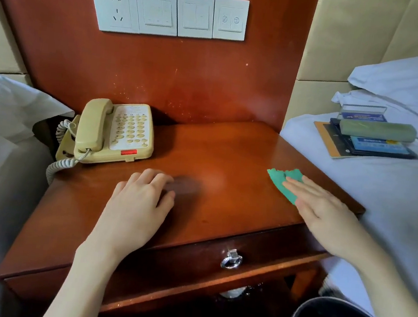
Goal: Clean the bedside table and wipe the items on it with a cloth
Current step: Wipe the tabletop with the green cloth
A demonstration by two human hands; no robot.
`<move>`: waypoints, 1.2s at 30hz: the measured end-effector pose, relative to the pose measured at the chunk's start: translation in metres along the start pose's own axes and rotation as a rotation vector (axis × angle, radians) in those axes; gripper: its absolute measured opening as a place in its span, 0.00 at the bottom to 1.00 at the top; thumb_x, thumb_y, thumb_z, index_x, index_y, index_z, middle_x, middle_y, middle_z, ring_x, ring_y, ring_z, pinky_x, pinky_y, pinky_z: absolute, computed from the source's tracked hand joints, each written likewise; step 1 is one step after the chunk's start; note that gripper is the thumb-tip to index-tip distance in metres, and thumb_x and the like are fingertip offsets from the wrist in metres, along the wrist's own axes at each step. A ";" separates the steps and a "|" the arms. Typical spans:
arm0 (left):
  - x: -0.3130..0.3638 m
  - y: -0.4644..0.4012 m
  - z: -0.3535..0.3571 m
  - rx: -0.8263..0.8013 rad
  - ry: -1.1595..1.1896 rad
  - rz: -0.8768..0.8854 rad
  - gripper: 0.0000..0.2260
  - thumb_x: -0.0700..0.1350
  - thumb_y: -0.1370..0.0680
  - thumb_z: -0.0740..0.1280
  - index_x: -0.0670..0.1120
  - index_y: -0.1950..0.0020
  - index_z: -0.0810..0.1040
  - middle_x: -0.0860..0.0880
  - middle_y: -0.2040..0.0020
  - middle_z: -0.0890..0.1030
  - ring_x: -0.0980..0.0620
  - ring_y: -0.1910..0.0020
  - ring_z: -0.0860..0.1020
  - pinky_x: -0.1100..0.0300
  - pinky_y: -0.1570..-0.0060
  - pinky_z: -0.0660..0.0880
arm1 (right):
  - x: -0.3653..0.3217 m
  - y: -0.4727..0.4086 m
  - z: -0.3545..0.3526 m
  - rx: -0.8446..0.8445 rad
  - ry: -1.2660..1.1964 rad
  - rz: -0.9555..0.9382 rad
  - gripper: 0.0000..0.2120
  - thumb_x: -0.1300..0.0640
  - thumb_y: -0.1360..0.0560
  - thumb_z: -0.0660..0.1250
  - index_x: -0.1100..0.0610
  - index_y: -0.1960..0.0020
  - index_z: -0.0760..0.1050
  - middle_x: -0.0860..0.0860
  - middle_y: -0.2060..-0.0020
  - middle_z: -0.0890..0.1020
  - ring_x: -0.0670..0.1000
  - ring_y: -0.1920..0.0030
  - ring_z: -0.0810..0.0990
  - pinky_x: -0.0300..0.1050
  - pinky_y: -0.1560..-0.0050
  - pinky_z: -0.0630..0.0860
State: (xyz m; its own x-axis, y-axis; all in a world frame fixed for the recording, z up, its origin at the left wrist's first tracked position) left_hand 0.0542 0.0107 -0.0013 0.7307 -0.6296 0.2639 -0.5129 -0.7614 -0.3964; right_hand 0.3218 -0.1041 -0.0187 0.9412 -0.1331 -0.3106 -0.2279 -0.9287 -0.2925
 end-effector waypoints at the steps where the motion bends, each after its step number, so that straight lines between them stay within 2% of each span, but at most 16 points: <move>1: 0.011 -0.002 0.002 0.001 0.009 0.034 0.15 0.53 0.20 0.57 0.52 0.36 0.73 0.56 0.36 0.74 0.51 0.39 0.71 0.54 0.42 0.66 | 0.014 0.004 -0.005 0.039 -0.013 0.044 0.21 0.61 0.19 0.55 0.49 0.27 0.64 0.41 0.28 0.64 0.38 0.28 0.54 0.31 0.30 0.45; 6: 0.063 -0.011 0.017 -0.006 0.052 0.163 0.16 0.54 0.21 0.55 0.53 0.37 0.73 0.56 0.36 0.74 0.52 0.40 0.71 0.57 0.44 0.66 | 0.050 0.027 -0.020 0.252 -0.019 0.183 0.21 0.64 0.21 0.56 0.54 0.30 0.70 0.47 0.30 0.70 0.47 0.27 0.62 0.47 0.26 0.55; 9: 0.090 -0.014 0.025 0.005 0.133 0.215 0.14 0.52 0.20 0.56 0.53 0.37 0.74 0.56 0.37 0.74 0.53 0.40 0.72 0.60 0.44 0.65 | 0.039 0.038 -0.021 0.434 0.007 0.208 0.19 0.66 0.22 0.56 0.60 0.34 0.74 0.54 0.35 0.76 0.56 0.31 0.68 0.53 0.28 0.61; 11: 0.103 -0.015 0.030 -0.011 0.240 0.220 0.13 0.50 0.20 0.58 0.51 0.38 0.75 0.56 0.38 0.75 0.53 0.41 0.73 0.57 0.41 0.69 | 0.025 0.045 -0.019 0.500 0.016 0.191 0.19 0.63 0.24 0.54 0.63 0.37 0.76 0.55 0.38 0.78 0.59 0.34 0.71 0.54 0.31 0.64; 14: 0.112 -0.014 0.037 -0.005 0.357 0.197 0.12 0.48 0.20 0.58 0.49 0.40 0.76 0.55 0.41 0.76 0.53 0.43 0.75 0.54 0.41 0.72 | 0.002 0.052 -0.013 0.489 -0.025 0.101 0.21 0.58 0.23 0.51 0.61 0.37 0.76 0.51 0.38 0.78 0.55 0.34 0.70 0.53 0.31 0.65; 16: 0.110 -0.013 0.035 0.045 0.367 0.173 0.13 0.48 0.21 0.57 0.48 0.42 0.77 0.56 0.44 0.76 0.53 0.48 0.76 0.60 0.46 0.73 | -0.022 0.057 -0.005 0.472 -0.073 0.007 0.20 0.59 0.23 0.53 0.60 0.36 0.75 0.50 0.37 0.77 0.53 0.33 0.70 0.54 0.32 0.66; 18: 0.104 -0.011 0.029 0.111 0.395 0.134 0.12 0.47 0.21 0.57 0.47 0.44 0.78 0.55 0.49 0.77 0.54 0.54 0.76 0.68 0.55 0.69 | -0.046 0.062 0.006 0.456 -0.112 -0.091 0.19 0.61 0.22 0.54 0.60 0.35 0.75 0.50 0.35 0.76 0.53 0.31 0.68 0.56 0.32 0.66; 21: 0.094 -0.007 0.021 0.187 0.421 0.076 0.10 0.43 0.22 0.59 0.46 0.48 0.79 0.54 0.55 0.77 0.54 0.61 0.74 0.68 0.61 0.65 | -0.068 0.067 0.018 0.444 -0.117 -0.208 0.19 0.61 0.21 0.54 0.61 0.34 0.74 0.50 0.34 0.75 0.54 0.30 0.67 0.58 0.32 0.66; 24: 0.088 -0.005 0.019 0.197 0.466 0.035 0.08 0.43 0.22 0.59 0.46 0.49 0.78 0.54 0.59 0.76 0.54 0.67 0.71 0.70 0.64 0.63 | -0.062 0.063 0.013 0.440 -0.092 -0.248 0.18 0.63 0.23 0.56 0.61 0.36 0.75 0.50 0.35 0.76 0.53 0.31 0.69 0.57 0.31 0.64; 27: 0.089 -0.005 0.023 0.163 0.468 0.031 0.08 0.44 0.22 0.59 0.47 0.49 0.78 0.55 0.59 0.76 0.54 0.65 0.73 0.68 0.63 0.65 | -0.037 0.055 0.001 0.465 -0.118 -0.175 0.19 0.64 0.25 0.56 0.60 0.39 0.77 0.50 0.38 0.78 0.52 0.34 0.71 0.55 0.31 0.64; 32: 0.088 -0.004 0.023 0.146 0.502 0.011 0.08 0.45 0.21 0.61 0.48 0.49 0.79 0.55 0.57 0.79 0.53 0.58 0.77 0.55 0.57 0.73 | 0.025 0.041 -0.023 0.489 -0.168 0.066 0.20 0.65 0.27 0.56 0.58 0.41 0.79 0.49 0.42 0.80 0.54 0.37 0.74 0.55 0.33 0.68; 36: 0.087 -0.004 0.023 0.135 0.520 0.003 0.07 0.44 0.21 0.61 0.49 0.49 0.79 0.56 0.59 0.78 0.53 0.58 0.77 0.58 0.58 0.71 | 0.063 0.025 -0.028 0.365 -0.156 0.224 0.19 0.66 0.23 0.57 0.56 0.36 0.76 0.50 0.35 0.76 0.50 0.32 0.70 0.52 0.29 0.64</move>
State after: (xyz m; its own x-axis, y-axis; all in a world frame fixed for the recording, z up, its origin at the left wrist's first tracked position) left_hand 0.1303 -0.0375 0.0028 0.3920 -0.6512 0.6498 -0.4275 -0.7544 -0.4981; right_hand 0.3822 -0.1452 -0.0199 0.8159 -0.2373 -0.5273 -0.5214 -0.6961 -0.4936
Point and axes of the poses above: each hand's wrist, its own y-axis away from the middle knuckle, its own z-axis out of the palm, x = y × z, the point moved 10 cm from there along -y, towards the middle knuckle
